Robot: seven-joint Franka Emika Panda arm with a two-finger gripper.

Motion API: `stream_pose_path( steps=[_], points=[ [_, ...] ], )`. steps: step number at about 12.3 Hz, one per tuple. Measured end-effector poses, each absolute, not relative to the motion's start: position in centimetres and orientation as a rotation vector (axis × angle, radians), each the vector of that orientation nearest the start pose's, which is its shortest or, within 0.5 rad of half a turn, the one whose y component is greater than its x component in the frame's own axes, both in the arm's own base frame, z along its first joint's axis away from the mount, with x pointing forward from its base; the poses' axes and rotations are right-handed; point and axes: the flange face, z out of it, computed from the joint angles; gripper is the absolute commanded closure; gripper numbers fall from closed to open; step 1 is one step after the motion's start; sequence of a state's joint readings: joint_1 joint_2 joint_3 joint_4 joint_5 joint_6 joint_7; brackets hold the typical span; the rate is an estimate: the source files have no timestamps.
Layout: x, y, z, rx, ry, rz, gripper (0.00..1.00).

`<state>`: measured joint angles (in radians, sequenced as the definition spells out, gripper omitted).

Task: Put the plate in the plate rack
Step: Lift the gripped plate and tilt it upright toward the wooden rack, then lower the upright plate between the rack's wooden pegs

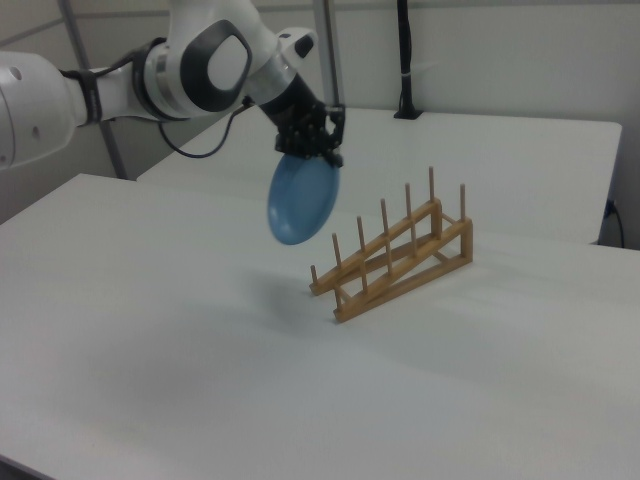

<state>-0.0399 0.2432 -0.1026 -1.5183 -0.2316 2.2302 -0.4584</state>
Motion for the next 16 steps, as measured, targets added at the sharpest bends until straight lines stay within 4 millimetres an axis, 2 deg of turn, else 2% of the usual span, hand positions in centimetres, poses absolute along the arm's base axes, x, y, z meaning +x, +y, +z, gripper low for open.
stream_pose_path(
  steps=[4, 7, 9, 12, 16],
  points=[
    [68.0, -12.3, 57.6, -3.370, -0.733, -0.929, 1.00],
    [68.6, -14.1, 56.7, -3.375, -0.742, -1.057, 1.00],
    [68.8, -15.2, 55.4, -3.369, -0.754, -1.154, 1.00],
    [69.1, -16.0, 53.9, -3.368, -0.760, -1.208, 1.00],
    [69.6, -16.1, 51.7, -3.373, -0.795, -1.160, 1.00]
  ],
)
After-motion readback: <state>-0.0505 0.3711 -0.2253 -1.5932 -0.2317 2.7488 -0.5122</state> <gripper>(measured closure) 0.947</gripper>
